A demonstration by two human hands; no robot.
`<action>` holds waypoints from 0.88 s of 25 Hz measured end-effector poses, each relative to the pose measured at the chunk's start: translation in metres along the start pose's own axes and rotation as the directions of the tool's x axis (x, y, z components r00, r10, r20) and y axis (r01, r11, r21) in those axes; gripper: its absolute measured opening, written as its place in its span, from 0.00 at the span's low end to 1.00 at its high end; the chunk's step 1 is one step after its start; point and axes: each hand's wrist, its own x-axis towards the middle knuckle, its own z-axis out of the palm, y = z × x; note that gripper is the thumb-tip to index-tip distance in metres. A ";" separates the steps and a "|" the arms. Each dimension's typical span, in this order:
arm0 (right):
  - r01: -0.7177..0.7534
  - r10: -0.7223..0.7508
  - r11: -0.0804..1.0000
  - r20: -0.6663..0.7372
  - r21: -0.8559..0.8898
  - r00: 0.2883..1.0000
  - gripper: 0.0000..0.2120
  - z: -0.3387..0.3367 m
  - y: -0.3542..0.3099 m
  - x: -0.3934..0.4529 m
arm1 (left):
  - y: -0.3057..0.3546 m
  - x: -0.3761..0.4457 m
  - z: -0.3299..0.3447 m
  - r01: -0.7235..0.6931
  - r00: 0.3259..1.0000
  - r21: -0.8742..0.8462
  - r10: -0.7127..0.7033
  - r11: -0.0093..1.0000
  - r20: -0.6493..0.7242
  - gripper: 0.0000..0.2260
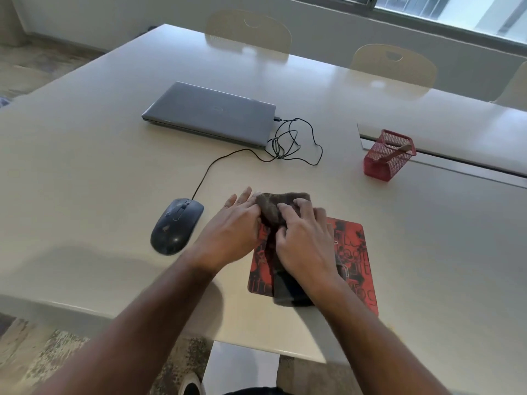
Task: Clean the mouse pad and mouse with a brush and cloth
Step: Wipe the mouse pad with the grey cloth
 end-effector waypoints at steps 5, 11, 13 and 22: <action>0.041 -0.045 0.997 0.049 0.070 0.998 0.27 0.020 -0.001 0.003 | 0.003 0.002 0.000 0.058 0.998 -0.006 -0.058 0.998 -0.004 0.24; 0.198 -0.214 0.960 0.062 0.199 0.975 0.25 0.006 0.002 -0.044 | 0.000 0.009 -0.003 0.086 0.995 0.055 -0.089 0.995 0.050 0.25; 0.210 -0.232 0.953 0.080 0.220 0.969 0.25 -0.001 0.010 -0.060 | -0.002 0.009 -0.003 0.096 0.995 0.051 -0.097 0.994 0.026 0.23; 0.151 -0.161 0.965 0.028 0.216 0.987 0.22 0.011 -0.003 0.014 | 0.003 0.006 -0.011 0.111 0.994 -0.027 -0.110 0.994 0.027 0.25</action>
